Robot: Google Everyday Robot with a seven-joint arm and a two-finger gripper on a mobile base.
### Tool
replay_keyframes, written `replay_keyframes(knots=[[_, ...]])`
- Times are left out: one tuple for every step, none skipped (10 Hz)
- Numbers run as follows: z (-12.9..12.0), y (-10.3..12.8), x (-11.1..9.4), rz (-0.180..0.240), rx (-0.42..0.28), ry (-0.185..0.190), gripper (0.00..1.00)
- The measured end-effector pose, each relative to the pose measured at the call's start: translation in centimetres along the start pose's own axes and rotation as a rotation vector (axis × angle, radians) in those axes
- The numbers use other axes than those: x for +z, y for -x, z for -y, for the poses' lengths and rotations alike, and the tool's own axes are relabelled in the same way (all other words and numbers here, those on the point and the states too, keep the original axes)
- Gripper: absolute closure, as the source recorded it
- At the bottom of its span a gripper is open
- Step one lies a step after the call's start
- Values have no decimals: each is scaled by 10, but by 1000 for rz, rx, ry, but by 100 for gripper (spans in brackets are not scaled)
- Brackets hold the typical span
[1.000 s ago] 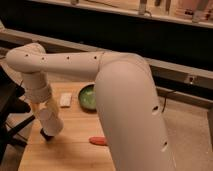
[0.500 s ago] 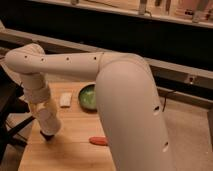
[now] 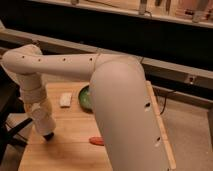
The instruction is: Place the ceramic cup over the eraser
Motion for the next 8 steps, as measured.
replay_keyframes(knots=[[0, -1, 3, 11, -5, 2, 99], [2, 0, 7, 25, -12, 6, 99], [5, 1, 9, 32, -18, 9, 94], [5, 1, 12, 41, -16, 10, 82], [2, 1, 14, 49, -12, 9, 70], [2, 2, 15, 50, -13, 7, 66], [3, 2, 17, 51, -14, -2, 53], [2, 2, 18, 52, -15, -12, 42]])
